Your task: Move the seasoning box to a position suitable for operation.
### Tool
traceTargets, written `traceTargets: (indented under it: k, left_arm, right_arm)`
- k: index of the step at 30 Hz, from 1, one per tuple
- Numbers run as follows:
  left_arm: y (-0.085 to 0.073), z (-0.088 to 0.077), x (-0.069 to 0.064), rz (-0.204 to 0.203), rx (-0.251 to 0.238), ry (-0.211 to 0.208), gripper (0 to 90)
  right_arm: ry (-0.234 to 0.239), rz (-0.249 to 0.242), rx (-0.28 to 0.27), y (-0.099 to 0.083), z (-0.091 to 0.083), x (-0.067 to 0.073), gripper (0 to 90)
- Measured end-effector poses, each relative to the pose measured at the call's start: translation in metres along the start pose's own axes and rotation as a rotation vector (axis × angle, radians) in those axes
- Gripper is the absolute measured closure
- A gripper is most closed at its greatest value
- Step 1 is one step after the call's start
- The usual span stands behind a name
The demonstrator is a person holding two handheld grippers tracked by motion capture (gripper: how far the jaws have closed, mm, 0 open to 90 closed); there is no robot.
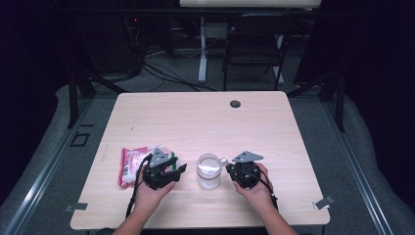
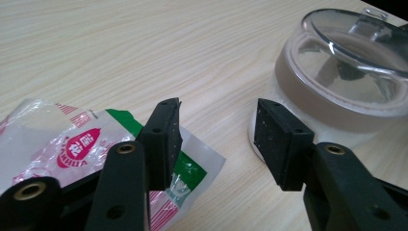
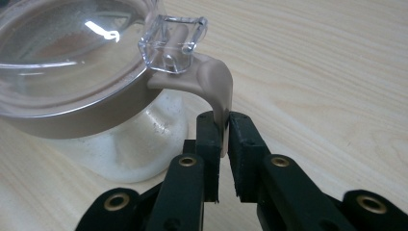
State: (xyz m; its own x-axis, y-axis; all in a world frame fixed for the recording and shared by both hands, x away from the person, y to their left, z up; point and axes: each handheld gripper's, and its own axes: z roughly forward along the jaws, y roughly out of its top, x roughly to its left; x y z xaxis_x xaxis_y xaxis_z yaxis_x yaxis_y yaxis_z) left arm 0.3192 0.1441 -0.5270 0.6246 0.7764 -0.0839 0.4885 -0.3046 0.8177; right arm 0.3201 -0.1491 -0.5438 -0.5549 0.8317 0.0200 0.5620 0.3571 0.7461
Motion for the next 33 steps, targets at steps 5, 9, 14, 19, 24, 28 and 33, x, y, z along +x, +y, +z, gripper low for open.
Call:
traceTargets:
  k: [5, 9, 14, 19, 24, 28, 33]
  left_arm:
    - [0.001, -0.004, 0.003, 0.0, -0.004, 0.012, 54.3]
    - [0.003, -0.007, 0.005, -0.026, -0.022, 0.018, 53.5]
    - [0.005, -0.011, 0.006, -0.037, -0.038, 0.018, 53.1]
    - [0.011, -0.015, 0.005, -0.036, -0.036, 0.016, 51.2]
    - [0.02, -0.025, 0.005, -0.024, -0.032, 0.033, 53.1]
    - [0.023, -0.027, 0.005, -0.027, -0.025, 0.012, 51.6]
    - [0.025, -0.025, 0.001, -0.03, -0.01, -0.002, 50.6]
  right_arm:
    - [0.037, -0.007, 0.002, 0.0, -0.006, 0.011, 82.9]
    - [0.061, -0.036, 0.004, 0.001, -0.014, 0.016, 81.9]
    - [0.093, -0.008, -0.049, 0.003, -0.031, 0.013, 80.4]
    - [0.073, 0.001, -0.079, 0.01, -0.042, 0.009, 79.6]
    - [0.099, 0.002, -0.015, 0.027, -0.046, 0.003, 71.8]
    - [0.115, 0.018, -0.037, 0.038, -0.048, -0.001, 64.8]
    - [0.099, 0.003, -0.049, 0.05, -0.048, -0.002, 61.4]
